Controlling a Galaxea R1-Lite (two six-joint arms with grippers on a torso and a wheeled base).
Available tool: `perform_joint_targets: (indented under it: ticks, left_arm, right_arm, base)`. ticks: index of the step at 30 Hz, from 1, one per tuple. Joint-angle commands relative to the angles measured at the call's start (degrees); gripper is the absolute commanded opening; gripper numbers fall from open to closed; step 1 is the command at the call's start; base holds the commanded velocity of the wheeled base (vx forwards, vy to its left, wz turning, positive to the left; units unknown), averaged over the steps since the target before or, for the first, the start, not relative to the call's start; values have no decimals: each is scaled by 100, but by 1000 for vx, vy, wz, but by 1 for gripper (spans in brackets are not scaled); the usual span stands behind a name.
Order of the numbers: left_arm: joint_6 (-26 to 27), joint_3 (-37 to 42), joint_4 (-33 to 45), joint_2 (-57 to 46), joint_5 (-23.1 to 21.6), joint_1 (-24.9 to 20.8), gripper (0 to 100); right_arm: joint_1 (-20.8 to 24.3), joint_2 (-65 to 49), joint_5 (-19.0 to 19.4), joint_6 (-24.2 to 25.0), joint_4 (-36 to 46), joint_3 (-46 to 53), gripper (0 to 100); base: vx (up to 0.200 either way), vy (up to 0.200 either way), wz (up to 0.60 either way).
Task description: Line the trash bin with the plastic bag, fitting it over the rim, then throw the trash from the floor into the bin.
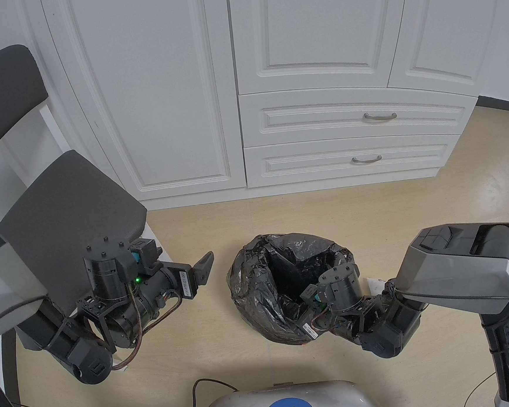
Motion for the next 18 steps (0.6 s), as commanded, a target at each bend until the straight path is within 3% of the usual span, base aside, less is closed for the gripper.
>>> perform_joint_targets:
  ticks: [1,6,12,17,18]
  left_arm:
    - [-10,167,-110,65,-3,-3,100]
    - [-1,431,-382,12,-3,-30,100]
    - [17,879,-1121,-58,-20,-82,100]
    - [17,1345,-1666,-102,-20,-214,100]
    - [17,1353,-1683,-102,-29,-214,100]
  right_arm:
    - [26,-88,1,6,-46,121,100]
    - [-115,-809,28,50,-142,438,100]
    - [-783,-1925,300,243,60,1027,100]
    - [-2382,-2435,933,252,1167,1053,100]
    - [-2435,-2426,968,252,1193,1035,100]
  base:
    - [0,0,0]
    - [0,0,0]
    - [0,0,0]
    - [0,0,0]
    - [0,0,0]
